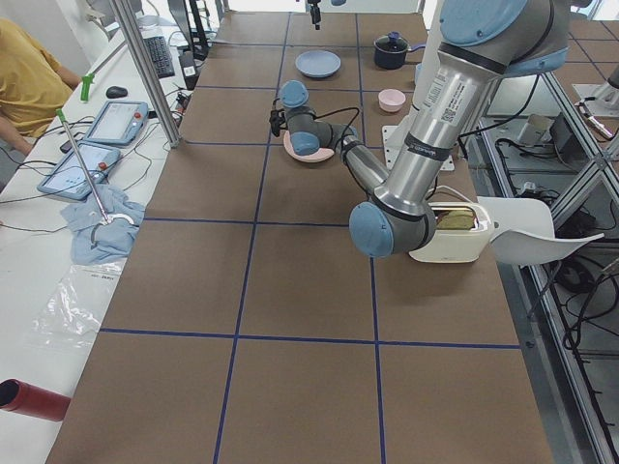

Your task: Stack three plates with pink and blue

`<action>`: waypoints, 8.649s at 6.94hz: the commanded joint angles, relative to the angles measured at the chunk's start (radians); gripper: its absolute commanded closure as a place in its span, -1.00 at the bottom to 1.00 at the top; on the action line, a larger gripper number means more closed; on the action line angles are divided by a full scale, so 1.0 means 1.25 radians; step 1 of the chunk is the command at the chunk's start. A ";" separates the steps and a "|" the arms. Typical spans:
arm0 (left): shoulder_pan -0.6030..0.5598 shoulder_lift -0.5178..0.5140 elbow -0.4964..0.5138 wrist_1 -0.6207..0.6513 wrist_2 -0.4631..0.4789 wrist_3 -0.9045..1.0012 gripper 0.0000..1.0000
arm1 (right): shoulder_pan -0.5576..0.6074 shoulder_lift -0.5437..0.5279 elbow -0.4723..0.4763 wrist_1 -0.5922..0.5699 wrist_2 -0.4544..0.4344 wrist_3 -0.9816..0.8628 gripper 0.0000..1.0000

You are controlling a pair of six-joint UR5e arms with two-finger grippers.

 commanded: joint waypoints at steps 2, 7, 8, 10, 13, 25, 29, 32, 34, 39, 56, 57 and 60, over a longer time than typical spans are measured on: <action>-0.003 0.003 -0.003 0.000 0.012 0.003 -1.00 | -0.114 0.042 -0.158 0.334 -0.028 0.220 -0.99; -0.003 0.003 -0.003 0.000 0.017 0.001 -1.00 | -0.161 0.073 -0.172 0.365 -0.030 0.309 0.14; -0.003 0.004 -0.003 0.000 0.019 0.001 -1.00 | -0.162 0.071 -0.169 0.372 -0.028 0.303 0.99; -0.003 0.010 -0.005 0.000 0.017 0.001 -1.00 | -0.167 0.063 -0.169 0.441 -0.022 0.317 1.00; -0.003 0.014 -0.005 -0.001 0.019 0.003 -1.00 | -0.164 0.052 -0.068 0.444 0.024 0.429 1.00; -0.108 0.205 -0.104 0.000 0.019 0.275 -1.00 | -0.686 0.452 0.156 0.194 -0.419 1.246 1.00; -0.107 0.208 -0.105 0.000 0.021 0.274 -1.00 | -0.711 0.446 0.140 0.195 -0.479 1.245 -1.00; -0.136 0.244 -0.104 -0.001 0.021 0.387 -1.00 | -0.607 0.360 0.164 0.199 -0.387 1.194 -1.00; -0.220 0.325 -0.108 -0.003 0.013 0.550 -1.00 | -0.449 0.227 0.167 0.200 -0.275 0.947 -1.00; -0.542 0.502 -0.083 0.051 -0.057 1.098 -1.00 | -0.008 -0.013 0.146 -0.022 -0.114 0.113 -1.00; -0.665 0.530 -0.099 0.264 0.068 1.188 -1.00 | 0.097 -0.047 0.176 -0.136 -0.091 -0.003 -1.00; -0.665 0.530 -0.089 0.264 0.022 1.188 -1.00 | 0.096 -0.029 0.182 -0.179 -0.091 -0.003 -1.00; -0.667 0.535 -0.093 0.264 -0.045 1.187 -1.00 | 0.093 0.009 0.185 -0.270 -0.086 -0.008 -1.00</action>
